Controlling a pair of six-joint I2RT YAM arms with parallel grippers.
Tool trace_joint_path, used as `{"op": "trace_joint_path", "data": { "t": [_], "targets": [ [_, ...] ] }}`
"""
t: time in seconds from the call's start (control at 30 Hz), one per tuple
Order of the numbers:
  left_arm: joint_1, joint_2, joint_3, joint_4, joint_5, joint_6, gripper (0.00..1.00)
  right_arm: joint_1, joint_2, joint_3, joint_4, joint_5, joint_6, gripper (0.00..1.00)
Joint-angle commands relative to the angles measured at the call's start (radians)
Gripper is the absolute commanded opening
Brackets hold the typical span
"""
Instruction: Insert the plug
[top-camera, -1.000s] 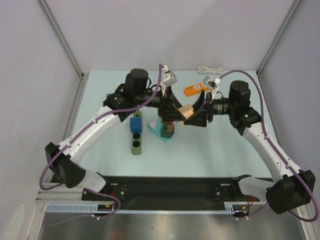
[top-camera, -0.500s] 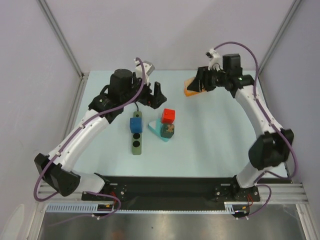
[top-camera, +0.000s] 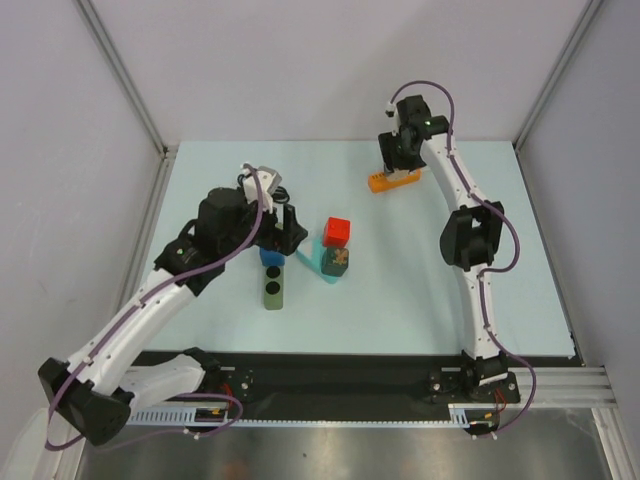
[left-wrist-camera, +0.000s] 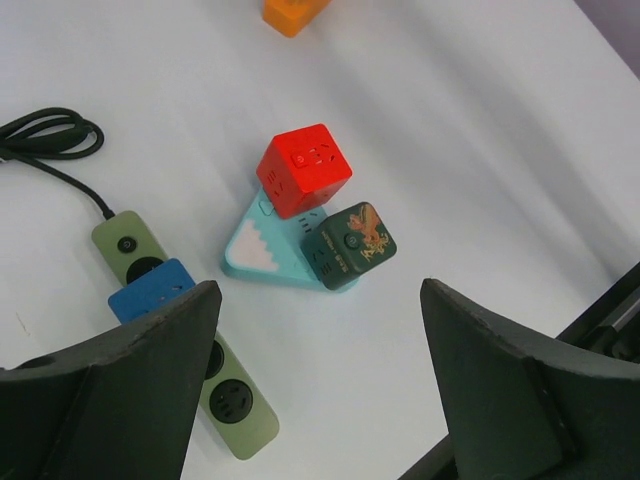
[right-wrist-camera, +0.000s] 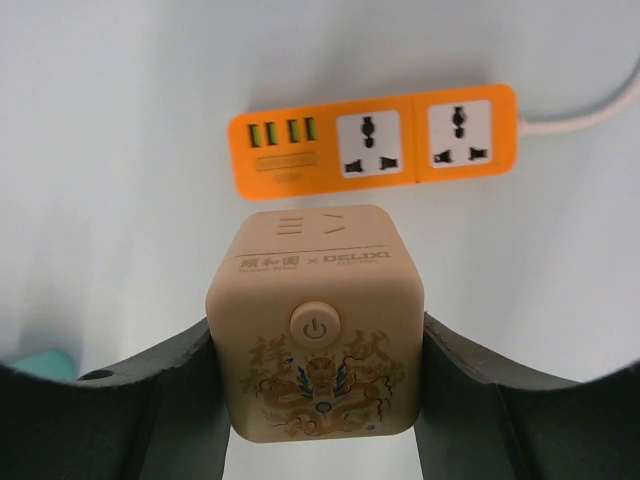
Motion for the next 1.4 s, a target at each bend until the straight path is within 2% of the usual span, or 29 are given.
{"op": "trace_joint_path", "data": {
  "t": [0.0,0.1,0.2,0.27,0.4,0.5,0.53,0.57,0.63,0.7,0.73,0.8,0.9,0.97,1.03,1.1,1.13,1.27,1.37],
  "targets": [
    [-0.001,-0.045,-0.074,0.078,-0.035,-0.005,0.87,-0.024,-0.038,-0.042,0.052,0.073,-0.052,0.00],
    [-0.001,-0.039,-0.114,0.093,-0.046,0.006,0.86,-0.041,-0.070,-0.134,0.135,0.059,-0.048,0.00],
    [-0.002,0.026,-0.062,0.101,-0.060,-0.010,0.84,-0.052,-0.133,-0.242,0.201,0.067,-0.014,0.00],
    [-0.001,0.095,0.044,0.115,-0.080,0.003,0.85,-0.055,-0.215,-0.334,0.253,0.062,0.000,0.00],
    [0.001,0.400,0.353,0.098,-0.086,0.043,0.83,-0.069,-0.301,-0.449,0.396,-0.010,0.000,0.00],
    [0.012,0.530,0.505,0.170,-0.069,0.012,0.75,-0.104,-0.335,-0.594,0.627,-0.024,0.082,0.00],
    [0.013,0.603,0.536,0.196,-0.087,-0.002,0.64,-0.116,-0.360,-0.646,0.699,-0.033,0.112,0.00],
    [0.019,0.648,0.572,0.226,-0.115,-0.019,0.60,-0.127,-0.370,-0.724,0.834,-0.045,0.133,0.00],
    [0.024,0.758,0.680,0.233,-0.104,-0.054,0.53,-0.165,-0.378,-0.779,1.000,-0.080,0.192,0.00],
    [0.027,0.803,0.746,0.227,-0.072,-0.068,0.51,-0.190,-0.328,-0.742,1.028,-0.103,0.215,0.00],
    [0.027,0.820,0.754,0.231,-0.060,-0.069,0.51,-0.216,-0.308,-0.730,1.031,-0.170,0.241,0.00],
    [0.027,0.858,0.756,0.253,-0.049,-0.065,0.52,-0.239,-0.245,-0.708,1.158,-0.235,0.276,0.00],
    [0.033,0.893,0.756,0.283,-0.075,-0.059,0.54,-0.252,-0.127,-0.588,1.140,-0.293,0.301,0.00],
    [0.053,0.956,0.794,0.314,-0.039,-0.107,0.52,-0.282,-0.066,-0.558,1.149,-0.312,0.348,0.00],
    [0.067,1.002,0.828,0.337,0.001,-0.144,0.41,-0.290,-0.030,-0.520,1.169,-0.342,0.376,0.00],
    [0.073,1.050,0.859,0.345,0.038,-0.163,0.36,-0.291,0.028,-0.463,1.143,-0.346,0.364,0.00],
    [0.075,1.058,0.859,0.354,0.046,-0.160,0.34,-0.293,0.050,-0.384,1.084,-0.347,0.359,0.00],
    [0.075,1.078,0.840,0.362,0.029,-0.145,0.35,-0.293,0.146,-0.241,0.877,-0.340,0.305,0.00],
    [0.075,1.091,0.840,0.365,0.025,-0.151,0.37,-0.287,0.136,-0.253,0.749,-0.314,0.267,0.00]
  ]
}}
